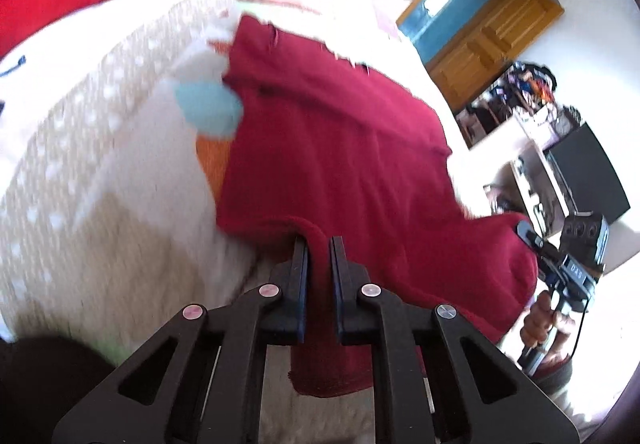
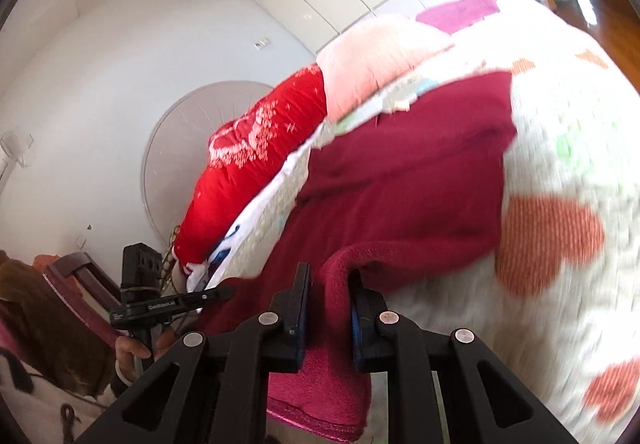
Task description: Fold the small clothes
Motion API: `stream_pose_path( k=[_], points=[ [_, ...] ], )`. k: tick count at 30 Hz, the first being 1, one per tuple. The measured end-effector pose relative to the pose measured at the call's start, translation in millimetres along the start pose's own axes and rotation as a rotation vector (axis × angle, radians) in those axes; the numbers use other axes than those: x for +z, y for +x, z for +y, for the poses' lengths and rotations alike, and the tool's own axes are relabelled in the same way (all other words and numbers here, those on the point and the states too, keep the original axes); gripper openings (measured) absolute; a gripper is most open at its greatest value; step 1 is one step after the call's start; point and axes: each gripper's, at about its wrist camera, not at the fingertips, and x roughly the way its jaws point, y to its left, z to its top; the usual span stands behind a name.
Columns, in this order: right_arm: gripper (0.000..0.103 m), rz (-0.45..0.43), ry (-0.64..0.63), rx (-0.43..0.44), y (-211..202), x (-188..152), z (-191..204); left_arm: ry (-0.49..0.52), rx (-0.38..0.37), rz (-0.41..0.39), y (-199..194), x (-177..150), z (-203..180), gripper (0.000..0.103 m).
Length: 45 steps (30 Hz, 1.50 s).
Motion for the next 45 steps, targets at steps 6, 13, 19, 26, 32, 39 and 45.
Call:
stream_pose_path(
  k=[6,13,19,26,32,39,45],
  points=[
    [0.015,-0.058,-0.002,-0.016,18,48,-7,0.01,-0.015,-0.102,9,63,-11,0.008],
    [0.015,-0.073,-0.007,-0.072,51,114,-29,0.008,0.043,-0.15,56,137,-12,0.008],
    [0.015,-0.061,0.019,-0.172,92,155,-60,-0.057,0.135,-0.134,111,174,13,0.008],
    [0.015,-0.071,0.165,-0.231,121,188,-119,-0.106,0.157,-0.112,146,199,32,0.008],
    [0.053,-0.129,0.315,-0.24,128,211,-151,-0.201,0.098,-0.056,158,229,45,0.01],
    [0.054,-0.184,0.293,-0.272,96,218,-144,-0.179,0.099,-0.176,130,236,46,0.064],
    [0.06,-0.054,0.033,-0.383,127,207,-108,-0.166,0.126,-0.133,141,232,44,0.064]
  ],
)
